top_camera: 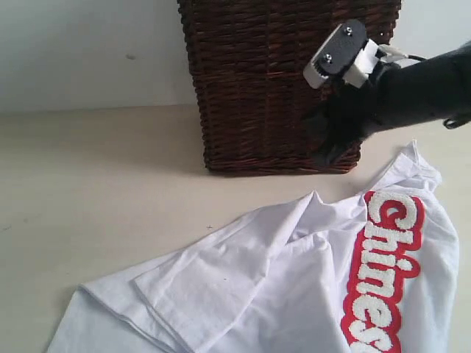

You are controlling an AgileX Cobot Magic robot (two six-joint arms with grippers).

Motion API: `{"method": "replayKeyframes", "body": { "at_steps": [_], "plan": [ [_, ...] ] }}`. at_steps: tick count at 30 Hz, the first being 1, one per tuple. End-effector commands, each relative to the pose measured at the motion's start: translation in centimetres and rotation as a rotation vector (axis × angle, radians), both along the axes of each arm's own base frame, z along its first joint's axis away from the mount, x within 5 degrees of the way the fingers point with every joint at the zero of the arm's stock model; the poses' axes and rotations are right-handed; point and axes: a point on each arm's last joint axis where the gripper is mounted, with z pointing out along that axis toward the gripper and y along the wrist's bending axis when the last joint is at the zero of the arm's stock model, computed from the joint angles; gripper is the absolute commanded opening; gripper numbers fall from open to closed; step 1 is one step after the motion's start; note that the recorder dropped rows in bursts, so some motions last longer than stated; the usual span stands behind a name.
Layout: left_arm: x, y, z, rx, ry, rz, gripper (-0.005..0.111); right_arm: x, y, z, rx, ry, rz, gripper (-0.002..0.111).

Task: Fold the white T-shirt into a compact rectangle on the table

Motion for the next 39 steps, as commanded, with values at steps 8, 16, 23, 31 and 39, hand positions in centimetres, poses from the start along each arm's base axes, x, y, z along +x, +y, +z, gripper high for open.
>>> {"method": "replayKeyframes", "body": {
  "at_steps": [8,16,23,31,39],
  "plan": [
    [0.0,0.0,0.1,-0.004,-0.013,-0.005,0.0,-9.3,-0.9,-7.8,-0.075,0.313,0.311,0.0],
    [0.0,0.0,0.1,-0.004,-0.013,-0.005,0.0,-7.7,1.2,-9.3,0.206,0.379,0.289,0.0],
    [0.0,0.0,0.1,-0.004,-0.013,-0.005,0.0,-6.8,2.7,-13.0,-0.014,0.395,0.258,0.0],
    [0.0,0.0,0.1,-0.004,-0.013,-0.005,0.0,-4.8,5.4,-12.0,-0.023,0.33,0.247,0.0],
    [0.0,0.0,0.1,-0.004,-0.013,-0.005,0.0,1.2,8.8,-8.9,0.094,0.2,0.116,0.0]
  ]
}}
